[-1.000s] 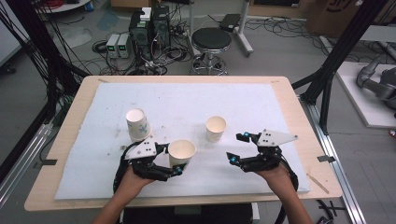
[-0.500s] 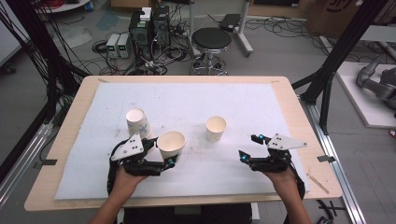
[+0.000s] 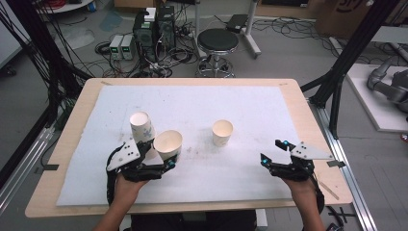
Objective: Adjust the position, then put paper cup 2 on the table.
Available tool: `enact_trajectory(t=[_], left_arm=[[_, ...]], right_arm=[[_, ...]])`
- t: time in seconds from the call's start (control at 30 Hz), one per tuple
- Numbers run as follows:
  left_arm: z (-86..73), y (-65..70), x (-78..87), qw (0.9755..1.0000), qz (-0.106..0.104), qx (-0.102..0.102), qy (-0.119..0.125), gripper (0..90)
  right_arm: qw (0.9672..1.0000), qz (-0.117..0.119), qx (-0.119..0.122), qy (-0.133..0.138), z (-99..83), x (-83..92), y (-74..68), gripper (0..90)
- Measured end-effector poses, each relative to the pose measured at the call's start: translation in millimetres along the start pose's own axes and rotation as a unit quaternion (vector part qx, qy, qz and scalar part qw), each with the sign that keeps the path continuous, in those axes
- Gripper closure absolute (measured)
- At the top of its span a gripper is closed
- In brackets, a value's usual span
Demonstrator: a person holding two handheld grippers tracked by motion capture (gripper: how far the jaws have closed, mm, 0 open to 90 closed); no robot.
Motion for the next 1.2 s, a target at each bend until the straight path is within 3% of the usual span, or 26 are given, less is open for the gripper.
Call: enact_trajectory(t=[0.17,0.73,1.0,1.2], left_arm=[[-0.7,0.4,-1.0,1.0,0.001,-0.004,-0.003,31.3],[-4.0,-0.8,-11.3,1.0,0.0,-0.001,-0.005,30.9],[-8.8,-1.3,-27.6,0.9996,0.008,-0.002,-0.026,30.9],[-8.6,-9.3,-47.0,0.9991,0.019,0.013,-0.035,30.9]], right_arm=[[0.9999,-0.004,-0.009,0.005,-1.4,3.8,2.6,23.6],[1.0,-0.006,-0.007,0.001,-7.2,7.8,0.5,23.7],[1.0,0.0,-0.003,-0.002,-6.3,5.4,-2.1,23.7],[1.0,0.004,0.0,0.0,-5.4,5.2,-3.9,23.7]])
Point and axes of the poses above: each handheld gripper's, and its own axes: x roughly backward along the jaws, z roughly out of its top, y roughly to its right, the point moved 1 cm from there along -x, roughly forward along the jaws, and after that the axes turned 10 degrees about -y, right-handed, at the moved point
